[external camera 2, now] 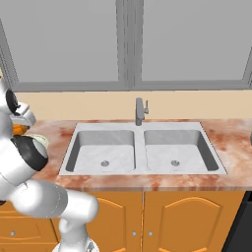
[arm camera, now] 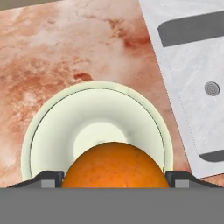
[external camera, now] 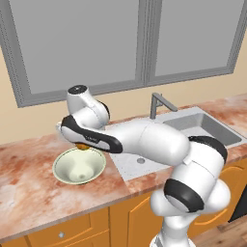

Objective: Pick the pears from the cabinet and place them in one bowl. Pick the orange from the sink and place it in the other bowl.

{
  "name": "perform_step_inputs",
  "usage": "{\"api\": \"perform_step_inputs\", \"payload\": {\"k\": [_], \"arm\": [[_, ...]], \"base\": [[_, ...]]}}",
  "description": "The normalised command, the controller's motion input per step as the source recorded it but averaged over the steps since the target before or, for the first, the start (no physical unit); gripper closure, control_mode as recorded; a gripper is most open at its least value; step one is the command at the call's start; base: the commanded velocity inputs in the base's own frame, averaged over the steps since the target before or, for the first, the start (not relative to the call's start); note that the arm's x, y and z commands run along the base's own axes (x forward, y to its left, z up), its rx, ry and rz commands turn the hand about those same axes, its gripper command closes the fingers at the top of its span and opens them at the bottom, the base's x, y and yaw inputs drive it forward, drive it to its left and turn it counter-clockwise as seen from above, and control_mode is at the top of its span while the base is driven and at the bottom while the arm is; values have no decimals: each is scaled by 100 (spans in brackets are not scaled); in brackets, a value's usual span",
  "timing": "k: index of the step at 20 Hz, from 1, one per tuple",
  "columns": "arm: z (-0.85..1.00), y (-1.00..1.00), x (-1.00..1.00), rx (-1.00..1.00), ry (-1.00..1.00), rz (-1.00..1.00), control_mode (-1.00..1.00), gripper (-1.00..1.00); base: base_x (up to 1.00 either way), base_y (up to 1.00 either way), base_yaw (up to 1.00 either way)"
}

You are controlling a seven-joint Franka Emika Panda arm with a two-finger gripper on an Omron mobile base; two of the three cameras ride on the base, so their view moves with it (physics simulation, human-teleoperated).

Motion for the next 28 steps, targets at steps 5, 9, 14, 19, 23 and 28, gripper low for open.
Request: {"api": "perform_step_inputs", "payload": {"k": [5, 9, 14, 19, 23, 28], "arm": [[-12, 6, 4, 0, -7, 0, -100, 100], [-6, 8, 5, 0, 0, 0, -100, 100], [-1, 5, 3, 2, 0, 0, -100, 100], [-2, 11, 0, 1, -2, 0, -100, 100], [-9, 13, 0, 0, 0, 0, -100, 100], [-8, 12, 0, 0, 0, 0, -100, 100]], "base": [[0, 0, 0], [0, 0, 0], [0, 0, 0], [0, 0, 0], [0, 0, 0], [0, 0, 0]]}}
